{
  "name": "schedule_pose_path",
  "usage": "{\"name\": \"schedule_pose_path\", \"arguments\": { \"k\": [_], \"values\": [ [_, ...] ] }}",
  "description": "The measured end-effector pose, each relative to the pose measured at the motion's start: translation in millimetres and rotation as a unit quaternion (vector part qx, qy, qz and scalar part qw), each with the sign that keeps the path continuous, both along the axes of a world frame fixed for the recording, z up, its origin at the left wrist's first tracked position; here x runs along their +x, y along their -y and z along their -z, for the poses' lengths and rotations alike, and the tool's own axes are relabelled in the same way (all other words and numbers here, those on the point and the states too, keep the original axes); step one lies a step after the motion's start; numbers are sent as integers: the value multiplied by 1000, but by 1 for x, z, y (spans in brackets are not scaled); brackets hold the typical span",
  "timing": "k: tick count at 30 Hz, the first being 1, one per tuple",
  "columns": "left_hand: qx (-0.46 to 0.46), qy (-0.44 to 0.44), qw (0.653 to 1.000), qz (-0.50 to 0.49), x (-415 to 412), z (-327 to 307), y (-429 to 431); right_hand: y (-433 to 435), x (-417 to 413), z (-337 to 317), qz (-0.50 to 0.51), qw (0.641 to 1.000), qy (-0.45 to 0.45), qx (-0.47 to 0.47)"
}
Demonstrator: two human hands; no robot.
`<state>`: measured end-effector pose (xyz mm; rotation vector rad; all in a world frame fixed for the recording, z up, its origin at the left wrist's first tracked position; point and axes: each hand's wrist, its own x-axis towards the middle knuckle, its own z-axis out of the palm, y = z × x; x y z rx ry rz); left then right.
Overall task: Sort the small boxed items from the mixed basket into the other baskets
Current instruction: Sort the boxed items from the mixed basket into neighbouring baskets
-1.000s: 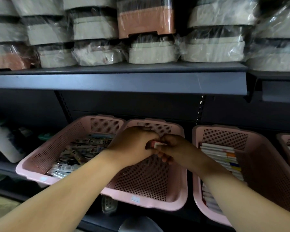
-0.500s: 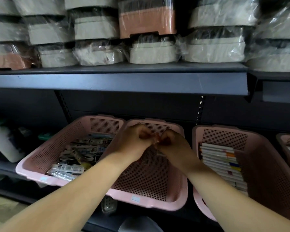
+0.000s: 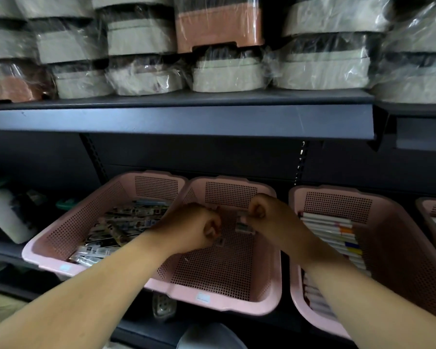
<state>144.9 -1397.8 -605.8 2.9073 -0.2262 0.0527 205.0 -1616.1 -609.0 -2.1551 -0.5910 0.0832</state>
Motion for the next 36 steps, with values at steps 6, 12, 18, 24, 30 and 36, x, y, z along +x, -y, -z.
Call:
{"name": "schedule_pose_path", "arguments": {
  "k": [6,12,18,24,30,36],
  "values": [
    [138,-74,986,48,-1,20,-9,15,8,7,21,999,9,-48],
    [107,-41,993,20,2,33,-17,17,11,11,20,998,-3,-57],
    [77,-26,997,11,3,40,-19,17,12,14,20,999,-9,-48],
    [61,-9,998,15,6,44,-19,18,12,15,22,998,-9,-52],
    [64,7,998,19,6,47,-20,19,13,15,17,999,-17,-49],
    [69,1,998,16,4,37,-16,22,12,10,6,999,-16,-38]
  ]
}}
